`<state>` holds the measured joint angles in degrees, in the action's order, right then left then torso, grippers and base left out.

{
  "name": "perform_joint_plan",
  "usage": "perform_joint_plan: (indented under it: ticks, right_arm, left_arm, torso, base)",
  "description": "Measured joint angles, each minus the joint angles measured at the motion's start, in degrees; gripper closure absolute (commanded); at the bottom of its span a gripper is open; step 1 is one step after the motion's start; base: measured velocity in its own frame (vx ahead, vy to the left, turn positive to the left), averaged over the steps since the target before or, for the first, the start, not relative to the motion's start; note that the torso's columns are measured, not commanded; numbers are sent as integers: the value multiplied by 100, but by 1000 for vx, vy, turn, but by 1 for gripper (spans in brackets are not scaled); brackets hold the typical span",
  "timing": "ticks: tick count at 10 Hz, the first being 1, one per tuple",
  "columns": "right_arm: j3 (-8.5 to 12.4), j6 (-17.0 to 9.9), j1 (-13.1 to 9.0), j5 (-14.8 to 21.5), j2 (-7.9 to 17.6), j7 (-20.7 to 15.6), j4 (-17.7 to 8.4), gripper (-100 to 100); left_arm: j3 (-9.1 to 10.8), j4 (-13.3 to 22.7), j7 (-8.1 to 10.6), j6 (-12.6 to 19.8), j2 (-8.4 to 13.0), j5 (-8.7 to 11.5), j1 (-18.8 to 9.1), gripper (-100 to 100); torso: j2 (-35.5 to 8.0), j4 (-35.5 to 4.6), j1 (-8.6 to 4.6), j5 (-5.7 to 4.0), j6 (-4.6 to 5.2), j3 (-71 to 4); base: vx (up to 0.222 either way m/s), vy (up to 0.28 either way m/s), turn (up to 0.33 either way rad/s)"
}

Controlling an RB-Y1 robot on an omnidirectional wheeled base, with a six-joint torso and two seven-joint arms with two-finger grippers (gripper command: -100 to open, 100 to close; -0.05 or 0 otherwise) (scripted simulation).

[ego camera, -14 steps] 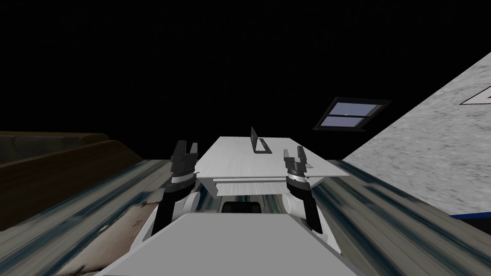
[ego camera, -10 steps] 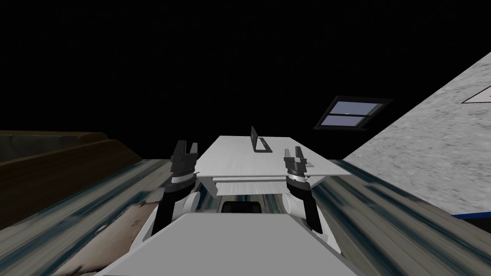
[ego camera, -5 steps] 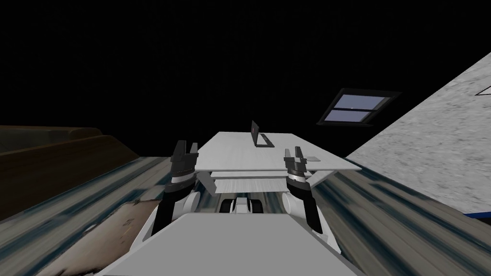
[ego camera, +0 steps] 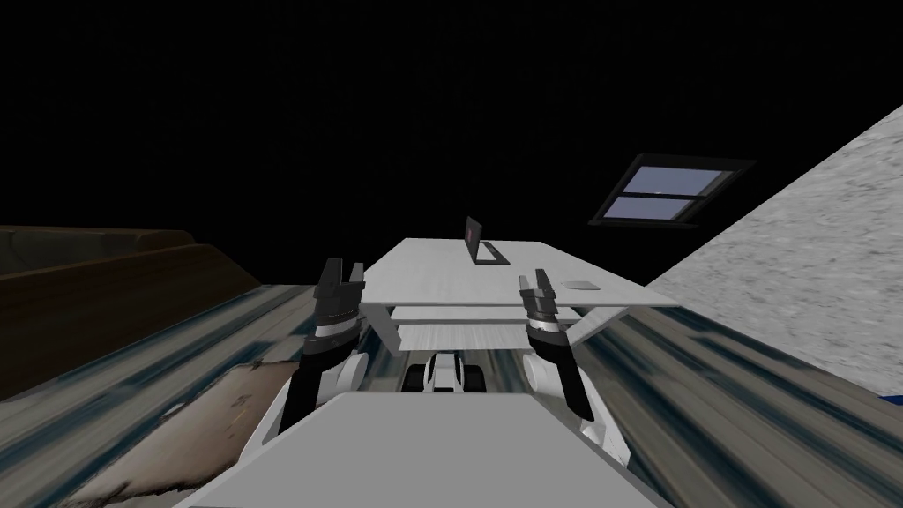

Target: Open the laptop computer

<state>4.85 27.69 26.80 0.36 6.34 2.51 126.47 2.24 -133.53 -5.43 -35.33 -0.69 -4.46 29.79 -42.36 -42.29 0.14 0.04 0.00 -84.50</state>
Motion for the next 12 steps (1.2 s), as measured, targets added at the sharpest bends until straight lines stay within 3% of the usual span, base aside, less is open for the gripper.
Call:
perform_joint_plan:
  ticks: [3,7,12]
  right_arm:
    - [177,-133,-161,349,400,-147,-339,-100]
    - [578,-296,-445,910,999,-338,-977,-100]
    - [843,-478,-751,1458,1409,-586,-1647,-100]
  left_arm:
    - [-1,0,0,0,-1,0,0,0]
    - [-1,0,0,0,-1,0,0,0]
    - [0,0,0,0,0,0,0,0]
  torso:
    - [1,-1,-3,0,0,-2]
    - [7,0,-2,0,2,-6]
    - [9,2,-11,-3,0,-9]
  base:
    - [-95,151,33]
    - [-113,169,33]
    - [-77,131,51]
